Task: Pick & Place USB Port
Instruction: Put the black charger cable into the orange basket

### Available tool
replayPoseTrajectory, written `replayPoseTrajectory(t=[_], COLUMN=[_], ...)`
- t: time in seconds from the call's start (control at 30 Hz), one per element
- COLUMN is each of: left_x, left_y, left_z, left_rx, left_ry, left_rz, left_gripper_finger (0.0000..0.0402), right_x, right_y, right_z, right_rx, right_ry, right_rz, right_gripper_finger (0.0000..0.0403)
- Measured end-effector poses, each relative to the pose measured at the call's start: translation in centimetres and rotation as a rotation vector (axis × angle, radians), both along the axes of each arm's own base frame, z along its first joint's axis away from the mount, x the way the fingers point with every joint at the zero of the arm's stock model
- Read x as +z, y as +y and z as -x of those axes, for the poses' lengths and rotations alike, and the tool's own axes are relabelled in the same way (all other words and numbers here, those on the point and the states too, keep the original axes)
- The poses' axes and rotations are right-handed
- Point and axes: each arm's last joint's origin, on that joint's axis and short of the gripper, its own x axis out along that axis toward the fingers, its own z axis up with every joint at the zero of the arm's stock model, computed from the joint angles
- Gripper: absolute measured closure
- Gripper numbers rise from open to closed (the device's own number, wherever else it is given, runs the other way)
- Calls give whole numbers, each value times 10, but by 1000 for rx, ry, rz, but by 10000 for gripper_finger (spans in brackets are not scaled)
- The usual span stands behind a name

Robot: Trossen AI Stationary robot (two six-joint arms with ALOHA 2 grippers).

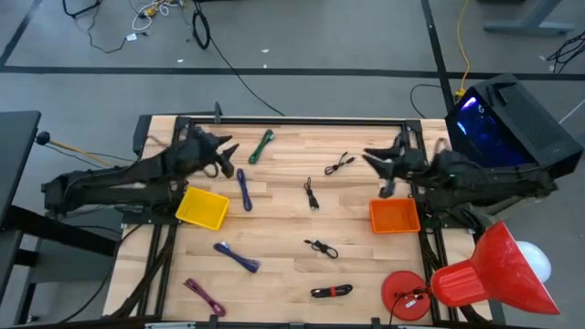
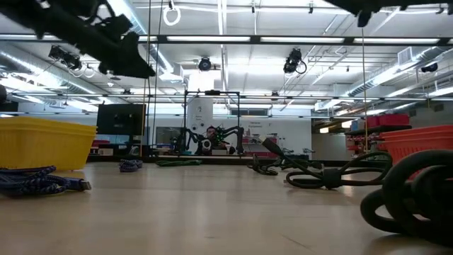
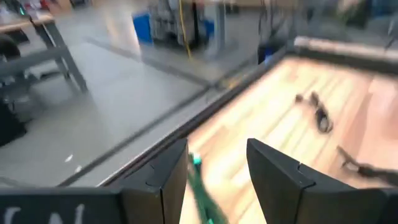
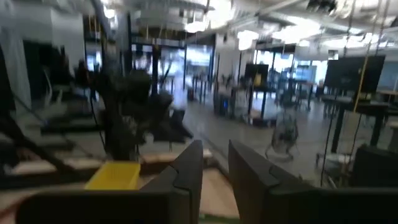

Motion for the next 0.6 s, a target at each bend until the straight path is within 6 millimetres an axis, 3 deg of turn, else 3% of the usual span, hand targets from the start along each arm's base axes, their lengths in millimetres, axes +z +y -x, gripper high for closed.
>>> replayPoseTrajectory(t=[0.2, 0.43, 0.6], left_x=[-2, -52, -78], left_y=[43, 105, 131], left_z=[-21, -39, -59], left_rx=[-24, -20, -108], left_ry=[326, 486, 507], left_rz=[174, 366, 523], left_gripper_finger=[232, 209, 181], right_x=[-12, -27, -32], right_y=[1, 5, 5], right_z=[-42, -70, -75], right_rx=[0, 107, 107], right_ry=[149, 165, 187], right_rz=[9, -11, -16], right_gripper_finger=[323, 323, 323])
